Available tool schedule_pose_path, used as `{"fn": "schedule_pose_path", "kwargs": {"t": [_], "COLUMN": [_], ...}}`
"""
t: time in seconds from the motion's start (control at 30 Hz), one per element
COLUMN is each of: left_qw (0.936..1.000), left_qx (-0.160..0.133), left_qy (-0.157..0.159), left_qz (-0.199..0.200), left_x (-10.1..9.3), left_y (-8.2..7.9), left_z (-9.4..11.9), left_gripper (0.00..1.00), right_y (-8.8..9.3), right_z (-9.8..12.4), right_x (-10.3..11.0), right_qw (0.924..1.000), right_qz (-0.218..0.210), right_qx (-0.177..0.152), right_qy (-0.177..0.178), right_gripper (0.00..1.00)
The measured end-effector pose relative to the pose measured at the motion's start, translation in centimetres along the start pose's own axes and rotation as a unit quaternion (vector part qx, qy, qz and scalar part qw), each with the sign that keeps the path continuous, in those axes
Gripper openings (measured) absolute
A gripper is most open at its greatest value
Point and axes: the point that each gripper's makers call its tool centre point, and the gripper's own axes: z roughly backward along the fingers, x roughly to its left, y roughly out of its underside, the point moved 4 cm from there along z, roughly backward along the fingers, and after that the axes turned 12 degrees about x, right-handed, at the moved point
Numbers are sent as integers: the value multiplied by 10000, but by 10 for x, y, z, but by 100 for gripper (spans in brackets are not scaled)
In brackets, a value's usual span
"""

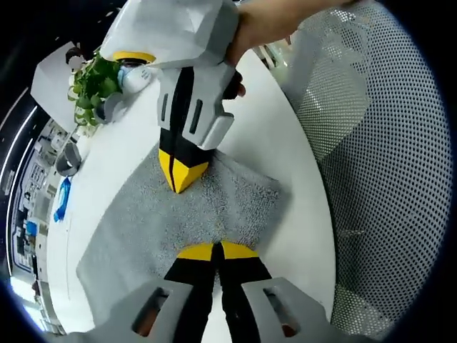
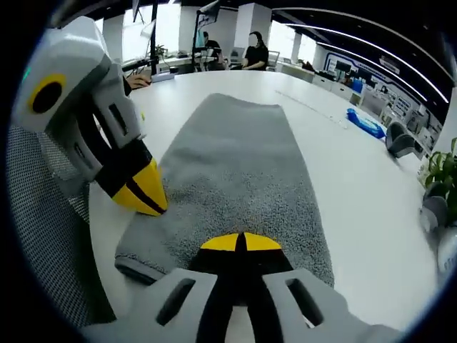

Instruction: Fold the towel on the table until its edges align and the towel forms a compact rectangular stack.

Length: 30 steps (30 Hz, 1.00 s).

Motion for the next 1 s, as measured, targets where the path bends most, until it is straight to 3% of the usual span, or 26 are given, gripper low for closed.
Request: {"fn": "schedule_pose_path", "kwargs": {"t": [0.2,0.63,0.8,0.9,1.0], "left_qw": [9995,9956,9920,9904,9898], "left_qx": [0,104,121,148,222], "left_qy": [-14,-382,-495,-545,-637], "left_qz": [328,850,1159,1258,1255], "left_x": [8,33,43,46,48], "left_y": [9,36,51,57,60], "left_z": [0,-2,-1,-1,0], "left_gripper": [1,1,1,1,1], "right_y": [0,-5,-11,-13,-15], "right_z": [1,0,-2,-2,-2], "right_x": [1,16,28,31,35], "right_qw": [10000,9994,9978,9947,9940], "right_qz": [47,214,505,964,1018], "right_qx": [10,-89,-143,-163,-161], "right_qy": [7,-259,-399,-334,-372], "right_gripper": [0,0,0,0,0]}}
